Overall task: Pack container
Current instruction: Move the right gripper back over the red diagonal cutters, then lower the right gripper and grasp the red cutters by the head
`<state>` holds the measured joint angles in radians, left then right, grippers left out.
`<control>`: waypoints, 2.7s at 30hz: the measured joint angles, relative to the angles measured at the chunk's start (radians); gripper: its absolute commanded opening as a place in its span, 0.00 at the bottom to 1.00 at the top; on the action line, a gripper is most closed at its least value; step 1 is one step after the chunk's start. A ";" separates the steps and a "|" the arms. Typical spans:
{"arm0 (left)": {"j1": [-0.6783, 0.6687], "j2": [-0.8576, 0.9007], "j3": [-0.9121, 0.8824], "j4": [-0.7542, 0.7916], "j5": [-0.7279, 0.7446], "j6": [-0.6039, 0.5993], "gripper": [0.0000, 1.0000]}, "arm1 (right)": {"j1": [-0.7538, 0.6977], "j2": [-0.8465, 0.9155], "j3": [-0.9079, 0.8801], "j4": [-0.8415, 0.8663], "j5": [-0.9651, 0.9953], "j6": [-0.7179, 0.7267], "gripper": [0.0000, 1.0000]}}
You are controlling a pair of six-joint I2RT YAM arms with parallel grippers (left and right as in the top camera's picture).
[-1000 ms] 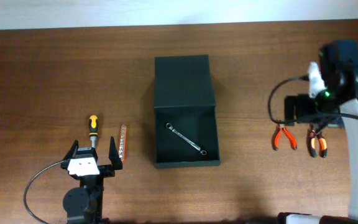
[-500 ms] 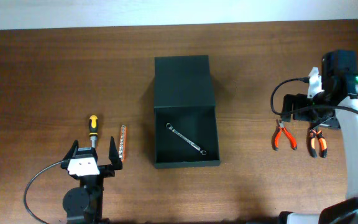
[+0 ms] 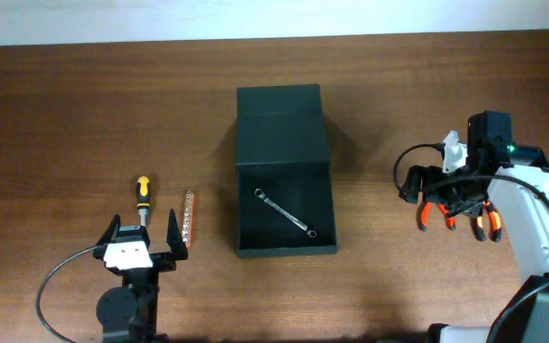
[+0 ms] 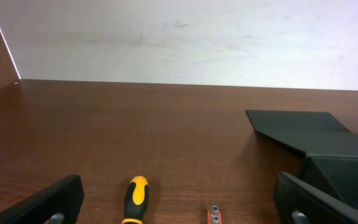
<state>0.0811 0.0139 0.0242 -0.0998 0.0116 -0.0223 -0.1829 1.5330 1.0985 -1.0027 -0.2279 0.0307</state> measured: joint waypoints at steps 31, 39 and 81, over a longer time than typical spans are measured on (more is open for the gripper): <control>0.000 0.000 0.000 0.000 0.000 0.000 0.99 | 0.134 0.282 -0.003 0.036 0.192 0.094 0.99; 0.000 0.000 0.000 0.000 0.000 0.000 0.99 | 0.134 0.282 -0.003 0.077 0.215 0.092 0.99; 0.000 0.000 0.000 0.000 0.000 0.000 0.99 | 0.134 0.303 -0.003 0.154 0.225 0.154 0.99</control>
<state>0.0811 0.0139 0.0242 -0.0998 0.0116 -0.0223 -0.0494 1.8359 1.0954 -0.8490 -0.0029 0.1852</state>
